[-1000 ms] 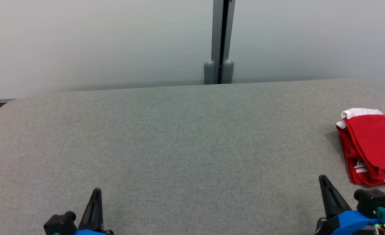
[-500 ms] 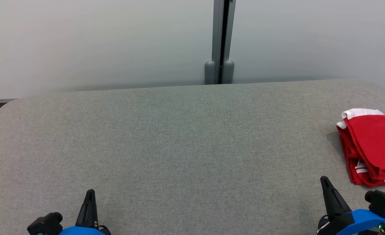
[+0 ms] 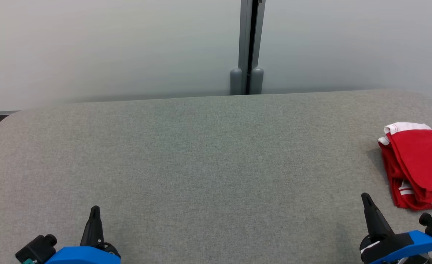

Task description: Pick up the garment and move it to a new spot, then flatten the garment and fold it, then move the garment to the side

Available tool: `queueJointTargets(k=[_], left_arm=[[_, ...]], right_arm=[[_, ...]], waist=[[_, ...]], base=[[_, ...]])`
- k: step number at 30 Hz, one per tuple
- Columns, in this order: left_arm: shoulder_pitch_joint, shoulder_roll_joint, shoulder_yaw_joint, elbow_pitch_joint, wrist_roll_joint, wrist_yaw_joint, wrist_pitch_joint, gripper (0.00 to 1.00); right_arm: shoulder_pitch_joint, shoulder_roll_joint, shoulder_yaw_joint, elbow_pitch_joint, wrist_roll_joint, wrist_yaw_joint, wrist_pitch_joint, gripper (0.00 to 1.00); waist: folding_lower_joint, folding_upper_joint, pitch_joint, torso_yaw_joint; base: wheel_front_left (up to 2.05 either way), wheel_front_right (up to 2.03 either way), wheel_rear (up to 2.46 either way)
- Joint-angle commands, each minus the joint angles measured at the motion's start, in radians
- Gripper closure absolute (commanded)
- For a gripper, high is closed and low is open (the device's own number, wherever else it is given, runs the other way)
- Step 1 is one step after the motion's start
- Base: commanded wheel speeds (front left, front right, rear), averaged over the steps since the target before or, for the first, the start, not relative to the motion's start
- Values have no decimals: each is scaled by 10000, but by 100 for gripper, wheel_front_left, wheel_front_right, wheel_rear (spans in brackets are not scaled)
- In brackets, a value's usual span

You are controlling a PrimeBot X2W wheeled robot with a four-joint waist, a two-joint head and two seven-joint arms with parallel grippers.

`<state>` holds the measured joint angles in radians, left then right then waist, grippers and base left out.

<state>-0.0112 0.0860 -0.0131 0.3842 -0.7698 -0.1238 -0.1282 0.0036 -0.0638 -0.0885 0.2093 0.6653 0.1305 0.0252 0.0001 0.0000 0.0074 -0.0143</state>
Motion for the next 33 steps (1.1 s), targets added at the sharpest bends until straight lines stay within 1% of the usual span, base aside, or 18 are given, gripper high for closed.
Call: queueJointTargets(k=[1,16,33], left_arm=[[-336,6,83,-208,-283,-29,72,100],[-509,-73,349,-481,-2087,-45,595,100],[-668,-143,611,-744,-3829,-62,1107,100]], right_arm=[[-313,4,-40,-97,331,2,30,100],[-521,33,-91,1,2364,3,223,100],[-707,62,-142,94,4318,4,413,100]], waist=[[0,0,-1,2],[0,0,-7,24],[-1,0,-15,49]], base=[[0,0,0],[0,0,0],[0,0,0]])
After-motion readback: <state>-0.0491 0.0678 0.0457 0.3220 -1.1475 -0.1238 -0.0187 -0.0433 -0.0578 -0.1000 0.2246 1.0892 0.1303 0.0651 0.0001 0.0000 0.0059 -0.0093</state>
